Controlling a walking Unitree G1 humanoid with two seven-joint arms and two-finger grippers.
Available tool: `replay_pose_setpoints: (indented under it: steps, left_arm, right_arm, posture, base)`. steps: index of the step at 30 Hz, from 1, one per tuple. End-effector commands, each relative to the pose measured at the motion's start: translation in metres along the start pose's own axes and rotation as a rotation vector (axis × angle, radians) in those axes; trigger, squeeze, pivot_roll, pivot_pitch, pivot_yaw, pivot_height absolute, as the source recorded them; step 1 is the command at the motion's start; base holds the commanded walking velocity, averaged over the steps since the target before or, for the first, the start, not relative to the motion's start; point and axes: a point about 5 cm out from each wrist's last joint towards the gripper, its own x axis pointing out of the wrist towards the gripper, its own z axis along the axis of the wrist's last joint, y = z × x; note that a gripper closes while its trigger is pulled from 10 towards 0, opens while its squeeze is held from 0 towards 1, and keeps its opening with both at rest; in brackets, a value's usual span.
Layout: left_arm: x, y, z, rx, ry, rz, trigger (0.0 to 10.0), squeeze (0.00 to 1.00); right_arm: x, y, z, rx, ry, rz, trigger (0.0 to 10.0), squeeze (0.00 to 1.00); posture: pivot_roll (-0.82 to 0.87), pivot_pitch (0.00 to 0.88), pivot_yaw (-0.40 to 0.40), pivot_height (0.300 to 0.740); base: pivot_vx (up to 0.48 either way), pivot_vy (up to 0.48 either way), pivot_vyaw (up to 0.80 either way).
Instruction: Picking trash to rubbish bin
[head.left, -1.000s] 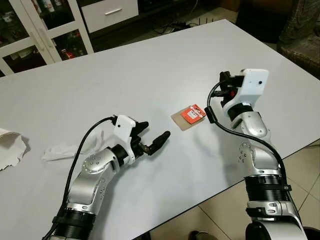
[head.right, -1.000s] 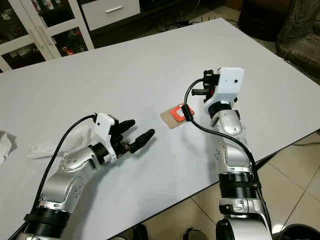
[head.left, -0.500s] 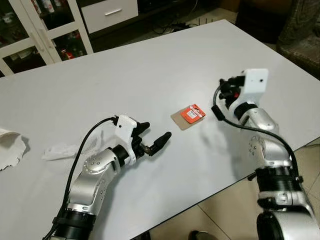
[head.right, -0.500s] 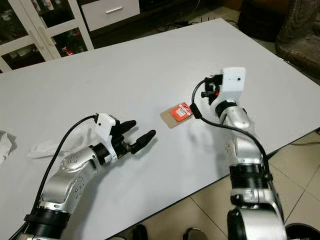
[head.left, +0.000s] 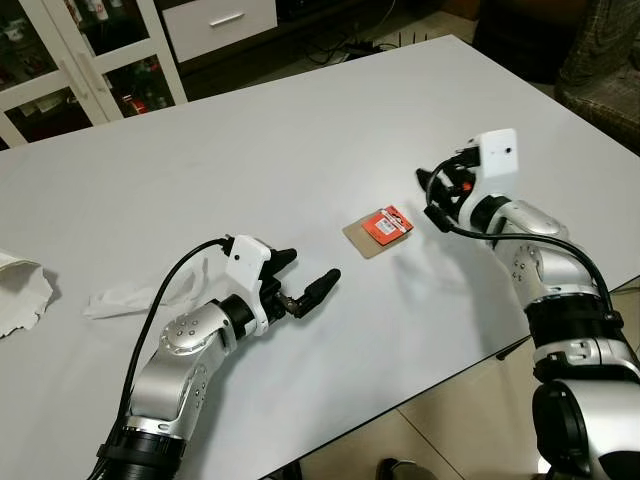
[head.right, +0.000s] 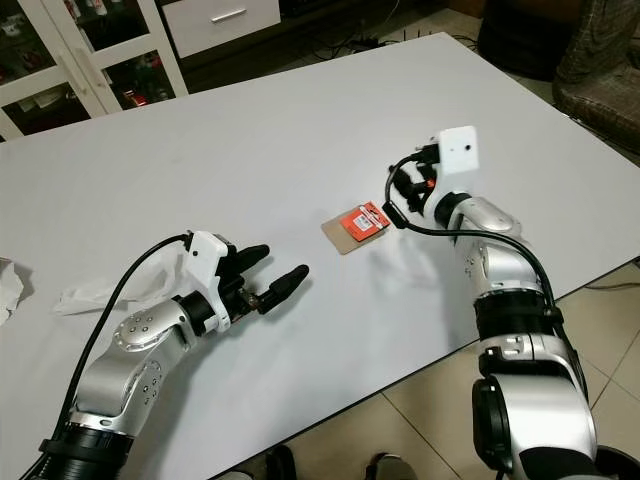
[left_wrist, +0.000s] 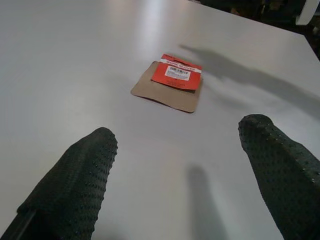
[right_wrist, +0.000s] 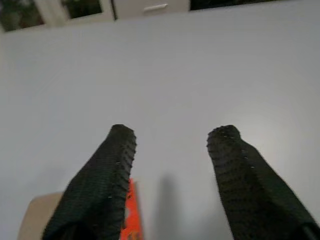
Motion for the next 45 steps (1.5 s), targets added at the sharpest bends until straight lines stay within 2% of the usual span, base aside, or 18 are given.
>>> replay_pose_setpoints:
  steps: [1, 10, 12, 17, 23, 24, 25, 26, 27, 34, 36, 38, 39, 40, 45]
  left_arm:
    - [-0.002, -0.002, 0.000, -0.009, 0.002, -0.001, 10.0, 0.00]
    - [-0.002, -0.003, 0.000, -0.010, 0.005, 0.001, 10.0, 0.00]
    - [-0.001, -0.003, 0.000, -0.009, 0.006, 0.003, 10.0, 0.00]
    - [-0.001, -0.003, 0.000, -0.010, 0.011, 0.004, 10.0, 0.00]
    - [0.001, -0.004, -0.001, -0.011, 0.010, 0.002, 10.0, 0.00]
    - [0.001, -0.004, -0.001, -0.011, 0.010, 0.002, 10.0, 0.00]
    - [0.001, -0.004, -0.001, -0.011, 0.010, 0.002, 10.0, 0.00]
    - [0.001, -0.004, -0.001, -0.010, 0.011, 0.002, 10.0, 0.00]
    - [0.001, -0.004, -0.001, -0.010, 0.012, 0.003, 10.0, 0.00]
    - [0.001, -0.004, -0.002, -0.009, 0.016, 0.002, 10.0, 0.00]
    - [0.002, -0.004, -0.001, -0.006, 0.018, -0.001, 10.0, 0.00]
    - [0.002, -0.005, -0.001, -0.006, 0.019, -0.003, 10.0, 0.00]
    - [0.002, -0.005, -0.001, -0.006, 0.019, -0.004, 10.0, 0.00]
    - [0.002, -0.005, -0.001, -0.005, 0.020, -0.005, 10.0, 0.00]
    - [0.003, -0.005, -0.002, -0.003, 0.024, -0.011, 10.0, 0.00]
  right_arm:
    - [0.002, -0.001, -0.002, -0.014, 0.033, 0.034, 10.0, 1.00]
    - [0.004, 0.000, -0.011, -0.058, 0.103, 0.093, 10.0, 1.00]
    - [0.005, 0.001, -0.014, -0.092, 0.130, 0.113, 10.0, 1.00]
    - [0.007, 0.003, -0.012, -0.160, 0.154, 0.147, 10.0, 1.00]
    - [0.008, 0.006, -0.013, -0.181, 0.171, 0.184, 10.0, 1.00]
    - [0.008, 0.006, -0.013, -0.183, 0.174, 0.189, 10.0, 0.71]
    - [0.008, 0.006, -0.013, -0.183, 0.174, 0.189, 10.0, 0.71]
    - [0.009, 0.007, -0.013, -0.185, 0.174, 0.195, 10.0, 0.24]
    - [0.010, 0.008, -0.012, -0.187, 0.174, 0.198, 10.0, 0.00]
    - [0.013, 0.007, -0.013, -0.160, 0.192, 0.159, 10.0, 0.00]
    - [0.015, 0.004, -0.015, -0.082, 0.220, 0.099, 10.0, 0.00]
    - [0.015, 0.003, -0.015, -0.045, 0.232, 0.073, 10.0, 0.00]
    - [0.015, 0.003, -0.015, -0.036, 0.234, 0.068, 10.0, 0.68]
    - [0.016, 0.002, -0.015, -0.020, 0.234, 0.055, 10.0, 1.00]
    - [0.018, 0.004, -0.013, 0.047, 0.243, 0.038, 10.0, 1.00]
  posture:
    - [-0.02, 0.164, 0.060, 0.740]
    - [-0.02, 0.166, 0.058, 0.740]
    - [-0.02, 0.165, 0.058, 0.740]
    - [-0.03, 0.163, 0.057, 0.740]
    - [-0.03, 0.161, 0.055, 0.740]
    - [-0.03, 0.161, 0.056, 0.740]
    - [-0.03, 0.161, 0.056, 0.740]
    - [-0.03, 0.161, 0.055, 0.740]
    - [-0.03, 0.161, 0.055, 0.740]
    - [-0.02, 0.159, 0.056, 0.740]
    - [-0.02, 0.156, 0.059, 0.740]
    - [-0.02, 0.156, 0.059, 0.740]
    - [-0.02, 0.156, 0.059, 0.740]
    - [-0.02, 0.152, 0.061, 0.740]
    - [-0.03, 0.151, 0.063, 0.740]
  base:
    - [0.000, 0.000, 0.00]
    - [0.000, 0.000, 0.00]
    - [0.000, 0.000, 0.00]
    - [0.000, 0.000, 0.00]
    - [0.000, 0.000, 0.00]
    - [0.000, 0.000, 0.00]
    - [0.000, 0.000, 0.00]
    - [0.000, 0.000, 0.00]
    - [0.000, 0.000, 0.00]
    - [0.000, 0.000, 0.00]
    - [0.000, 0.000, 0.00]
    - [0.000, 0.000, 0.00]
    - [0.000, 0.000, 0.00]
    - [0.000, 0.000, 0.00]
    - [0.000, 0.000, 0.00]
